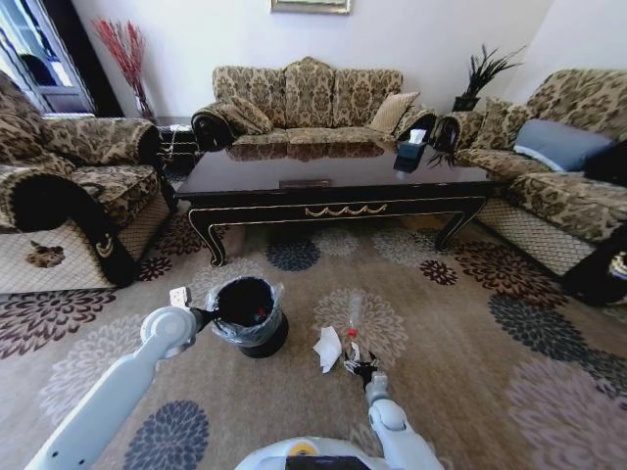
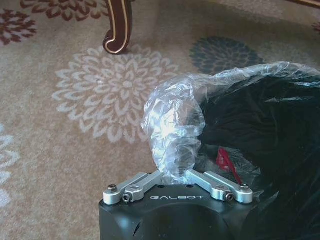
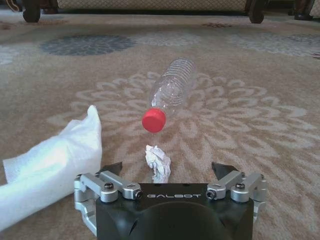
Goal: Move to the front of the table and pick up the trash from the floor, then place it into the trash bin.
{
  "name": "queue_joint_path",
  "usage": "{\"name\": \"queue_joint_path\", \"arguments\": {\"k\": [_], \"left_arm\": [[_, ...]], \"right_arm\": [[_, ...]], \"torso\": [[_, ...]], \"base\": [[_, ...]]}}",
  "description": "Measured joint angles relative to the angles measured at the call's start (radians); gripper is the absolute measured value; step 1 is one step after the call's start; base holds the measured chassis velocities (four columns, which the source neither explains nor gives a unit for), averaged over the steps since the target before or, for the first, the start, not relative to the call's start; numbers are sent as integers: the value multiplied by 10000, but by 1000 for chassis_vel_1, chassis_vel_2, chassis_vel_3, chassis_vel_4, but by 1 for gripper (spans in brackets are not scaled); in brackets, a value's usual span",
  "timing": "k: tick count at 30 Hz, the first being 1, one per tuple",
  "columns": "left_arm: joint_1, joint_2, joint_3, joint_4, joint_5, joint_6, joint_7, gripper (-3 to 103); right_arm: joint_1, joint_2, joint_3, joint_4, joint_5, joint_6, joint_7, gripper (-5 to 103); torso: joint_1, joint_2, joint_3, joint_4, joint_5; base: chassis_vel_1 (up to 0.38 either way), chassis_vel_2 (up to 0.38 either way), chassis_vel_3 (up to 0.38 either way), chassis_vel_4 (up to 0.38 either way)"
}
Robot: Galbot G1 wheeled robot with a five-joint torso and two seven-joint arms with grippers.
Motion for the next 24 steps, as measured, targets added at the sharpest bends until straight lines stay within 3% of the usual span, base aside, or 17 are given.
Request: {"name": "queue_joint_path", "arguments": {"k": [6, 10, 16, 19, 21, 24], "left_arm": [[-15, 39, -18, -88, -65, 0, -19, 0], [69, 99, -161, -106, -70, 0, -22, 0], [111, 39, -186, -120, -65, 0, -22, 0], [174, -5, -207, -138, -43, 0, -22, 0], [193, -17, -226, -140, -32, 0, -23, 0], [232, -32, -271, -149, -18, 0, -25, 0]], "right_arm": [[102, -8, -75, -342, -190, 61, -19, 84], [129, 64, -56, -491, -298, 139, -72, 62], [124, 72, -55, -451, -302, 143, -83, 46], [84, 83, -24, -412, -302, 139, -41, 30], [69, 88, -13, -411, -303, 139, -33, 30], [-6, 90, 28, -356, -303, 145, -16, 14]], "torso": [[0, 0, 0, -1, -1], [0, 0, 0, 2, 1], [0, 0, -1, 3, 3], [0, 0, 0, -1, -1], [0, 0, 0, -1, -1], [0, 0, -1, 0, 0]], "base": [[0, 0, 0, 0], [0, 0, 0, 0], [0, 0, 0, 0], [0, 0, 0, 0], [0, 0, 0, 0], [0, 0, 0, 0]]}}
